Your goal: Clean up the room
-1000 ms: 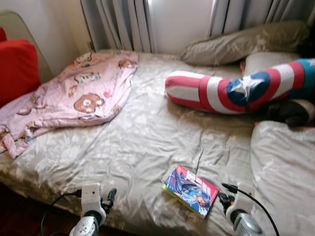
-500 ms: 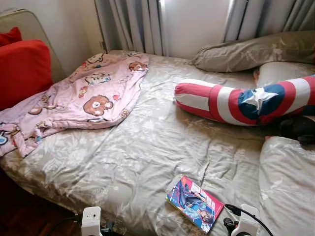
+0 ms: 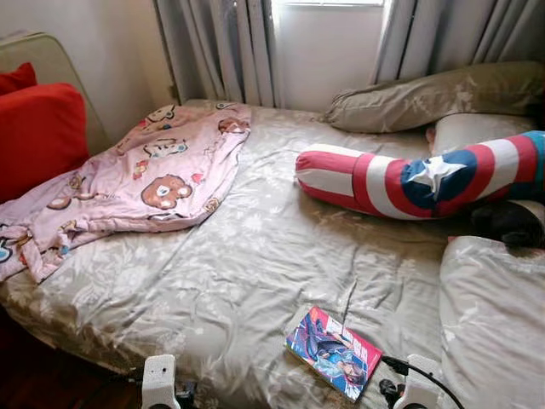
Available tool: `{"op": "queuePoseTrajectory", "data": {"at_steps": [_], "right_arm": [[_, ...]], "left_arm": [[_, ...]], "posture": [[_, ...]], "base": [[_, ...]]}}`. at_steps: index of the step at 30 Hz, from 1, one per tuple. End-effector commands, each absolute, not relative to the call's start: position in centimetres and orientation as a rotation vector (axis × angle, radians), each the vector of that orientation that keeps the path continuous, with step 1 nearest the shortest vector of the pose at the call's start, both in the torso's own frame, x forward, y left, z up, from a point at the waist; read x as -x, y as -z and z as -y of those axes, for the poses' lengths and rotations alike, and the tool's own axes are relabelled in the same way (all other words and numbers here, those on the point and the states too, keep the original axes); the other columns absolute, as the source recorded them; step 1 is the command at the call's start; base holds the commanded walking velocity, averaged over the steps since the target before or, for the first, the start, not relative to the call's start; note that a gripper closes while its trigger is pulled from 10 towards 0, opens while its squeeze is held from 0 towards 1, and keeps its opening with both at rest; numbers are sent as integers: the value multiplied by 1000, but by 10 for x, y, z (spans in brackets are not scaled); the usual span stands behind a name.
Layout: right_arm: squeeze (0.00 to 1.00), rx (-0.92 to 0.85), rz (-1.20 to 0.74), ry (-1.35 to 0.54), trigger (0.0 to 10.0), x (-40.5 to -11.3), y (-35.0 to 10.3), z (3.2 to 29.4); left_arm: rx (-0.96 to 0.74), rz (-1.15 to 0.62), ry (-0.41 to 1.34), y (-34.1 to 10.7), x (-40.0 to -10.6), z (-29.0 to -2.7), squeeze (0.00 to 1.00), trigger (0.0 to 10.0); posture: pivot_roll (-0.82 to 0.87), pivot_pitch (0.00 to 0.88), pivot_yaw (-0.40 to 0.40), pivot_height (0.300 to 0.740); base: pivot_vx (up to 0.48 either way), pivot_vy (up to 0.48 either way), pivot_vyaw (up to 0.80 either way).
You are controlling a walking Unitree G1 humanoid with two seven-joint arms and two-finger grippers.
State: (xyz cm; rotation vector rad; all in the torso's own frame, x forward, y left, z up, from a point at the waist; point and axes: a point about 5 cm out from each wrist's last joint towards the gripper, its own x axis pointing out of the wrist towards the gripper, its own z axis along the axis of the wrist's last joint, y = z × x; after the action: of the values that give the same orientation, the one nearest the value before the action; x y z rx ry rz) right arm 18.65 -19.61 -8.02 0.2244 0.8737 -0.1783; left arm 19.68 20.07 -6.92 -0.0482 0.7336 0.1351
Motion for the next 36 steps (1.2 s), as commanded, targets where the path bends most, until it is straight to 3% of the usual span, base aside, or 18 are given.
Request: {"op": "queuePoseTrajectory", "data": {"at_steps": [1, 18, 22, 36], "right_arm": [[0, -214, -889, 165, 10000, -185, 82, 194], [0, -183, -893, 149, 10000, -187, 81, 191], [0, -185, -903, 168, 10000, -185, 82, 193], [0, -214, -906, 175, 10000, -182, 84, 192]], "left_arm": [[35, -763, -134, 72, -193, -201, 0, 10000], [48, -778, -176, 73, -192, -205, 0, 10000], [45, -781, -176, 73, -193, -205, 0, 10000], [45, -788, -182, 73, -193, -206, 0, 10000]], "posture": [[24, 0, 49, 739], [44, 0, 36, 739], [46, 0, 36, 739], [48, 0, 38, 739]], "base": [[0, 0, 0], [0, 0, 28], [0, 386, 800], [0, 480, 0]]}}
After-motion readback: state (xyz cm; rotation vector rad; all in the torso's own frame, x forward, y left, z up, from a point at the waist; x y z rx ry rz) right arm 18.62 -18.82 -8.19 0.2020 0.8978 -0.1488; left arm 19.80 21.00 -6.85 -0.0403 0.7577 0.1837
